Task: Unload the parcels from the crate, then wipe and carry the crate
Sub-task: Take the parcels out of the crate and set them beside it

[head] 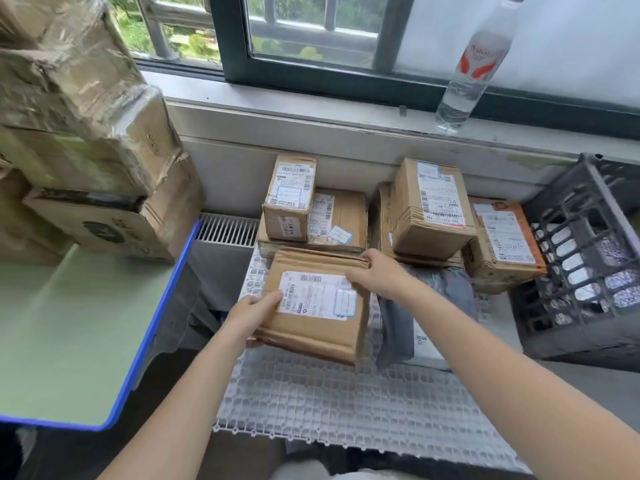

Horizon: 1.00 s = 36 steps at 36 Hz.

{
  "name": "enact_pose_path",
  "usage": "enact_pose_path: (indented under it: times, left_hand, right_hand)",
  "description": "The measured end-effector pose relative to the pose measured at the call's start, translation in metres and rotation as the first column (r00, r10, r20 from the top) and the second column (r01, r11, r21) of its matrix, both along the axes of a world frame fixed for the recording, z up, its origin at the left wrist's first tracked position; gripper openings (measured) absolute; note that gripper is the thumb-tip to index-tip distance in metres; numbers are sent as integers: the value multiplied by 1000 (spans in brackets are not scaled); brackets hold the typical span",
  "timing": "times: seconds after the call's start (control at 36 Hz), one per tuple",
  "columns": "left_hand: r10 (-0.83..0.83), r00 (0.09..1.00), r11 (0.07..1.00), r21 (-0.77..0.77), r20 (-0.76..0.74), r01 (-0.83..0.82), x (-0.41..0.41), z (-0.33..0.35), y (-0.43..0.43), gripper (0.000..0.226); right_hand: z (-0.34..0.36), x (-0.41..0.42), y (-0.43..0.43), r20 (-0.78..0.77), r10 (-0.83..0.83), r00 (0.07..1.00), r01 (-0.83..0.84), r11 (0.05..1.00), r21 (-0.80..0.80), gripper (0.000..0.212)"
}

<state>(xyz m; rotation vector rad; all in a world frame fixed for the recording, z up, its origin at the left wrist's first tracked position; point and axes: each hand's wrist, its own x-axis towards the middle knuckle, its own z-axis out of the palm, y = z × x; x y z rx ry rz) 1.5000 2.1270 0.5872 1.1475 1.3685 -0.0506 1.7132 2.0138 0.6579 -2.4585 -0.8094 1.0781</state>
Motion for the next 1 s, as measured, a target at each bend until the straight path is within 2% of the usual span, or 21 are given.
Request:
enact_pose_path:
  times: [0.11,0.22,0.31,0.39,0.47,0.61,0.83,1.0]
  left_hand:
    - [-2,998,998,66,-65,6,2,-3,-3,62]
    - [-22,995,988,148,-96,36,7,-4,-3,47]
    - [-66,989,968,232,-130,95,12,0,-4,54]
    - [-105,973,925,339,-207,172,21,5,-6,63]
    - [-110,963,851,477,-248,220,31,14,-14,61]
    - [-159,973,735,638,-166,229,54,36,-32,57]
    - [-315,948,657,731,45,184,116,79,-65,53]
    - [-447,893,577,779,50,246,163,99,-101,58]
  right_hand:
    - [-22,-9,8,-16,-64,998,65,998,10,63]
    - [-31,-9,13,2,-46,999,46,998,47,68]
    - [-33,-8,13,23,-38,999,36,997,75,68]
    - [-33,-7,12,26,-14,1000,11,994,111,67]
    - [-30,-6,11,41,25,999,-32,985,167,64]
    - [-13,-4,2,31,-18,999,8,956,293,54]
    - [37,28,-46,-19,-182,983,167,848,504,45]
    - [62,73,-107,99,-269,958,173,818,548,47]
